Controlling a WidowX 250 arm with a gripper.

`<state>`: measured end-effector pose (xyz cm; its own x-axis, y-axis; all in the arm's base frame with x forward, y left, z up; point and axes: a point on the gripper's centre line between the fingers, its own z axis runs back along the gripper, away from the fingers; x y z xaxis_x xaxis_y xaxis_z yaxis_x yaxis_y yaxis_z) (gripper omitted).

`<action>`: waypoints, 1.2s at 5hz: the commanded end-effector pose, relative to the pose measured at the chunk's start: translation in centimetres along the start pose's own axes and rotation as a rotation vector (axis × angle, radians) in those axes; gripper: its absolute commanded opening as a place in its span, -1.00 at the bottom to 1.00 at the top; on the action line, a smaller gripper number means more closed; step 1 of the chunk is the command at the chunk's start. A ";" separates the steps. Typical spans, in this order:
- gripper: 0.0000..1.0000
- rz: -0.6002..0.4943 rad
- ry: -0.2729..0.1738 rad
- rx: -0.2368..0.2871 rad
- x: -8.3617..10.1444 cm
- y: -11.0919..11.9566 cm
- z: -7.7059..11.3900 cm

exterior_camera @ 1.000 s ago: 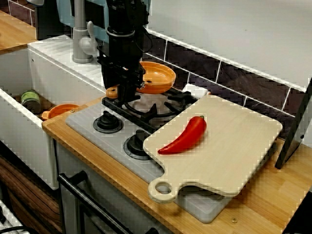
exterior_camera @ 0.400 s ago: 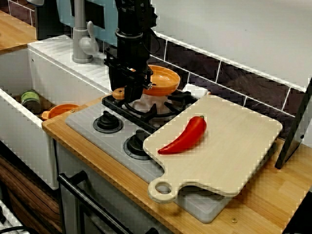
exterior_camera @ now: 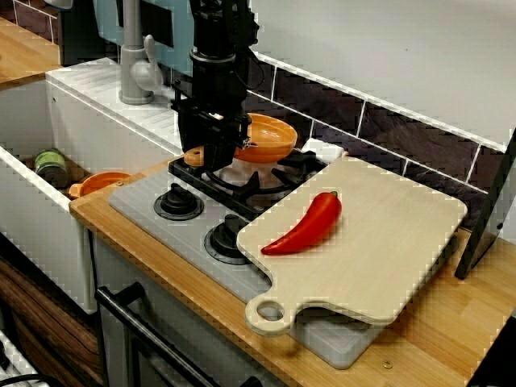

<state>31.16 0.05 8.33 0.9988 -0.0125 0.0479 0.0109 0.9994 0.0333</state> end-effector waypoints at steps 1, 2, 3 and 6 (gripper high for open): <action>-1.00 0.010 -0.033 0.007 -0.2 0.4 0.9; -1.00 -0.002 -0.032 0.013 -0.7 0.2 0.7; -1.00 0.001 -0.033 0.016 -0.7 0.0 0.7; 1.00 0.043 -0.010 0.026 -0.1 0.5 0.4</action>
<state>30.10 0.08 7.72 0.9994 0.0227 0.0253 -0.0241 0.9981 0.0562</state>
